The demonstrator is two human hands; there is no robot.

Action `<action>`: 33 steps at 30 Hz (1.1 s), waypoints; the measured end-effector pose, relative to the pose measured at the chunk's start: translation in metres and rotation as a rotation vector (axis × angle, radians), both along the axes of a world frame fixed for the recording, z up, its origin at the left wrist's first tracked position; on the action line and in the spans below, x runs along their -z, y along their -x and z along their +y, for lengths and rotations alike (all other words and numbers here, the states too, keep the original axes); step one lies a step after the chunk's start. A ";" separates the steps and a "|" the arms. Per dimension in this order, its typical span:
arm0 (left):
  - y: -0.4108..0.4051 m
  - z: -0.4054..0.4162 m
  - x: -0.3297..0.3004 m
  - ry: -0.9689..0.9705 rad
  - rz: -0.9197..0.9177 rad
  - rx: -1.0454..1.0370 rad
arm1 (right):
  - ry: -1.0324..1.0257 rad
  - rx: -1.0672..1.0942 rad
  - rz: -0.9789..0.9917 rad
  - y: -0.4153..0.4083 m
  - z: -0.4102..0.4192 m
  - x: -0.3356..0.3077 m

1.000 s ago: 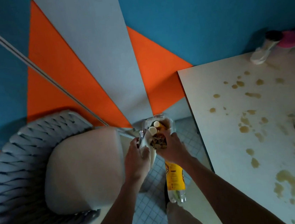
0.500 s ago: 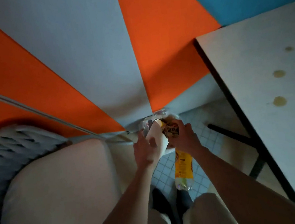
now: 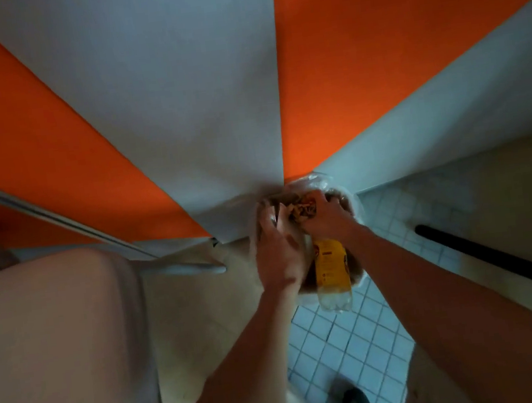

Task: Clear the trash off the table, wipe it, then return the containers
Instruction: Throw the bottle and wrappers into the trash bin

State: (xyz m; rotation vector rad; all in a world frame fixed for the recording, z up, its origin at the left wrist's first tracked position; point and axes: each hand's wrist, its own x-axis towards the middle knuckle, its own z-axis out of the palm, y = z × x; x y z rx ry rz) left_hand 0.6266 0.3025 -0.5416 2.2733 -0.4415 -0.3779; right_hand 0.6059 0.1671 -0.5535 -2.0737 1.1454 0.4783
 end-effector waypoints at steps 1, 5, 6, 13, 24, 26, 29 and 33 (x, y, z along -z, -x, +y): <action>-0.001 -0.005 0.005 0.024 0.021 -0.032 | 0.014 0.005 -0.010 -0.001 -0.002 0.011; 0.000 -0.012 0.028 0.008 0.177 -0.068 | -0.047 0.054 -0.020 0.000 -0.006 0.046; 0.000 -0.013 0.033 0.007 0.221 -0.072 | -0.081 0.075 -0.025 0.000 -0.007 0.051; -0.006 -0.025 0.059 0.065 0.400 -0.073 | -0.144 0.157 -0.050 -0.010 -0.011 0.074; -0.019 -0.006 -0.014 -0.234 0.184 0.238 | 0.013 -0.001 -0.106 0.014 -0.010 -0.032; -0.013 0.004 -0.044 -0.196 0.215 0.241 | 0.015 0.050 -0.096 0.024 -0.009 -0.067; 0.008 0.027 -0.109 -0.212 0.198 0.246 | 0.020 0.099 -0.112 0.045 0.003 -0.130; 0.038 0.057 -0.220 -0.279 0.191 0.310 | -0.051 0.139 -0.144 0.082 0.035 -0.251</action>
